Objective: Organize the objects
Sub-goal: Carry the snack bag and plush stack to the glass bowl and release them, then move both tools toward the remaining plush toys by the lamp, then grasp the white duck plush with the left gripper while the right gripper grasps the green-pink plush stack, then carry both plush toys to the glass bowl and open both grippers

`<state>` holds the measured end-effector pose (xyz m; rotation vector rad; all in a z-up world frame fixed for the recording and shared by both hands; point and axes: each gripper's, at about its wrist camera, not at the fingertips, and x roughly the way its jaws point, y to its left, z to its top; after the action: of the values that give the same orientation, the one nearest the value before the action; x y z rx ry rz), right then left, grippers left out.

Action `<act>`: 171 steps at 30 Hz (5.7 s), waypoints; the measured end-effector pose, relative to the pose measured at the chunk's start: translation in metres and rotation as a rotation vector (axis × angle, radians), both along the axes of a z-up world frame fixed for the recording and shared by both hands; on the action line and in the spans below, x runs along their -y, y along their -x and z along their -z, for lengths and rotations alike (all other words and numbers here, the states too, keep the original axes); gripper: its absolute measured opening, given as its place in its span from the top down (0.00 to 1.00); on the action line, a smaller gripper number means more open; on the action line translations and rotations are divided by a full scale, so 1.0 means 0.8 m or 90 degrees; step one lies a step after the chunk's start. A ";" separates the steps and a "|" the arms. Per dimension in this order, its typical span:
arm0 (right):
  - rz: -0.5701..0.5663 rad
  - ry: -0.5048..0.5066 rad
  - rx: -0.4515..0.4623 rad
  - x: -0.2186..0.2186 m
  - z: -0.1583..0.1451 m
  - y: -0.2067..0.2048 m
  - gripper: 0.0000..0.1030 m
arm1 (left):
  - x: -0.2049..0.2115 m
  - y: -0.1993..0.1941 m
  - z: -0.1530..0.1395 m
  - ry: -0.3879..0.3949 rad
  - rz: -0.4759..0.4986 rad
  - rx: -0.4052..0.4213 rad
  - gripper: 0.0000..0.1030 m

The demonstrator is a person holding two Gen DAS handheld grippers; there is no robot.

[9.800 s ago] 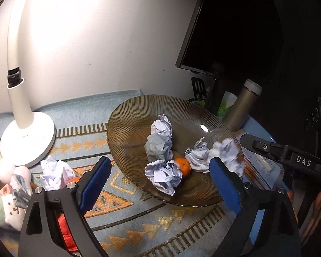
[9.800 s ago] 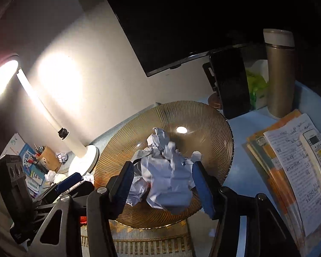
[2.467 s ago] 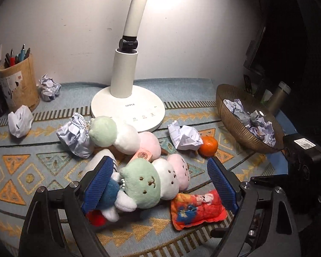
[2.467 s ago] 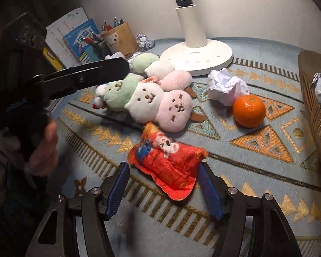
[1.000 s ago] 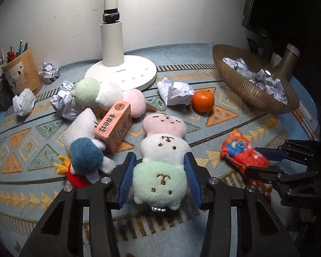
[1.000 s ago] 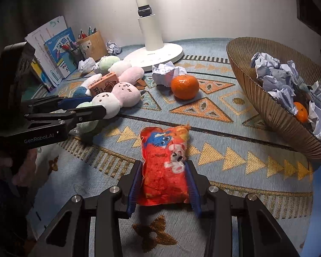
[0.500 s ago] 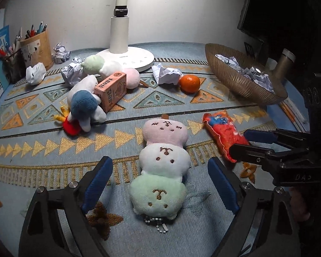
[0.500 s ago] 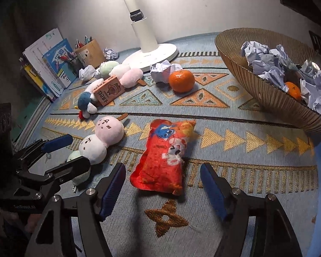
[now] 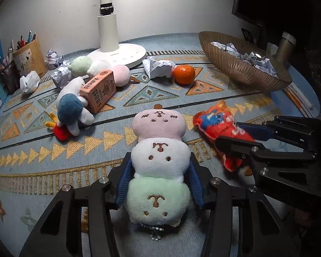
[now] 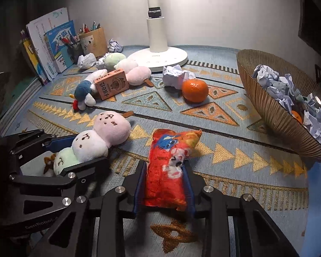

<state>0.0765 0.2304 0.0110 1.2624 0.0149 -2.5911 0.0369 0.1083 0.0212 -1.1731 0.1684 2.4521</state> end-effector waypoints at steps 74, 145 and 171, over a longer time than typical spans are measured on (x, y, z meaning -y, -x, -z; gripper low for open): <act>0.065 0.124 -0.005 -0.005 0.003 0.040 0.42 | 0.135 0.019 -0.012 -0.088 -0.181 -0.093 0.12; -0.012 0.068 0.074 -0.005 0.001 -0.018 0.29 | 0.084 -0.002 0.003 -0.111 -0.063 -0.038 0.61; 0.024 0.009 0.011 0.024 0.012 -0.011 0.54 | 0.076 -0.001 0.006 -0.079 -0.051 -0.040 0.61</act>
<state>0.0854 0.2109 0.0017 1.2916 -0.0310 -2.6078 0.0379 0.0472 0.0167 -1.0700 -0.0136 2.5304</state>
